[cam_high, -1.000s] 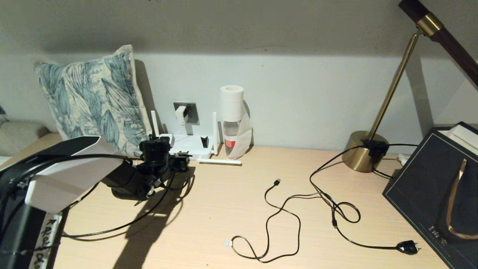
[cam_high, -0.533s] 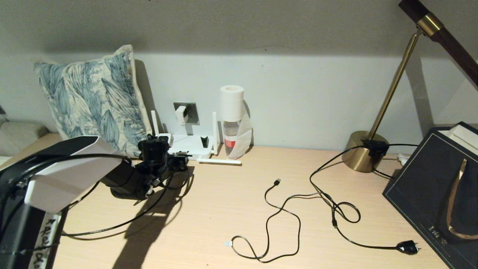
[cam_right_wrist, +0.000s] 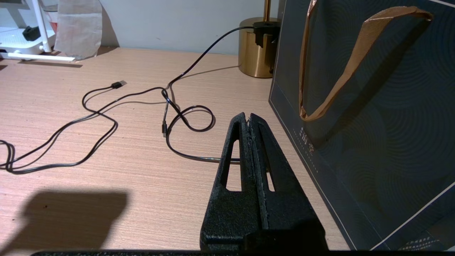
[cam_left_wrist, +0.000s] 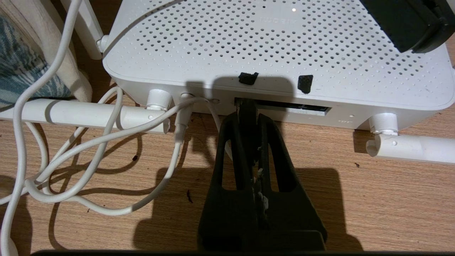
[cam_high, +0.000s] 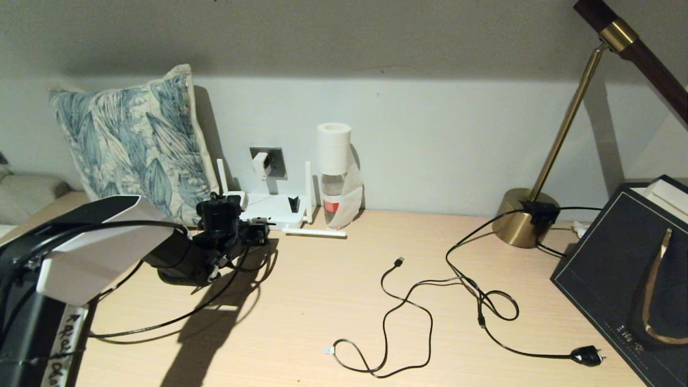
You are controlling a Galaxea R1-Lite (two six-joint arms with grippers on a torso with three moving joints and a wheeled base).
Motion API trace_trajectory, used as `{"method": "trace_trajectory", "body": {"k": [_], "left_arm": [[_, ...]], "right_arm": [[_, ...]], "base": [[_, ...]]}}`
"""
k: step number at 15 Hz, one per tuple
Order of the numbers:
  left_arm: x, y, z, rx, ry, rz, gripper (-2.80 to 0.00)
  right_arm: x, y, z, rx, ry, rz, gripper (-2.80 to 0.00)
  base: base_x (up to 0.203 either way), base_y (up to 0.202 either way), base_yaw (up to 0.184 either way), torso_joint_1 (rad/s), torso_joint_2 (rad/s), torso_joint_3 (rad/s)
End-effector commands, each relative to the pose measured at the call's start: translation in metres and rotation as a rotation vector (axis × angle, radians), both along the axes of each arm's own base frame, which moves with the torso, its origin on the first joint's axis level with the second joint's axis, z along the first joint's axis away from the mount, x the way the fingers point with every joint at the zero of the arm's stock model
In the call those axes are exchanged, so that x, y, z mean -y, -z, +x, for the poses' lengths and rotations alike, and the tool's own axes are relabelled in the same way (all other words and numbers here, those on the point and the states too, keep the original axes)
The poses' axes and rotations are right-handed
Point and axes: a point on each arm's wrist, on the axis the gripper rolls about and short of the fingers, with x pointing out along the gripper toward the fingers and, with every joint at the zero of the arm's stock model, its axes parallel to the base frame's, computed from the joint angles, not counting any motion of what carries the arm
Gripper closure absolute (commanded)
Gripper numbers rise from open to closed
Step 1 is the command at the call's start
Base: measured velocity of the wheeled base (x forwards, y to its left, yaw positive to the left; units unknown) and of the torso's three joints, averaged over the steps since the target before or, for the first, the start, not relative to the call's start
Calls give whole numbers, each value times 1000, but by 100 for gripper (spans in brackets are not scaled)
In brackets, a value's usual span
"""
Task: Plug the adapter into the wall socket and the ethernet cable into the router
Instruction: Plug cable into router interface
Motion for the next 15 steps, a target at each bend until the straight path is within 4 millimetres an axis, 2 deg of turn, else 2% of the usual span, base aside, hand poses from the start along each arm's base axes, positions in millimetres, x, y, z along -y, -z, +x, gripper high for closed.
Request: {"method": "trace_trajectory", "body": {"k": [1, 15], "left_arm": [[-3, 2, 1, 1, -7, 0, 0], [-8, 6, 13, 7, 35, 9, 0]], "right_arm": [[0, 10, 3, -34, 0, 0, 0], [0, 10, 3, -36, 0, 0, 0]], "base": [[0, 0, 0, 0, 0, 0], [0, 0, 0, 0, 0, 0]]}}
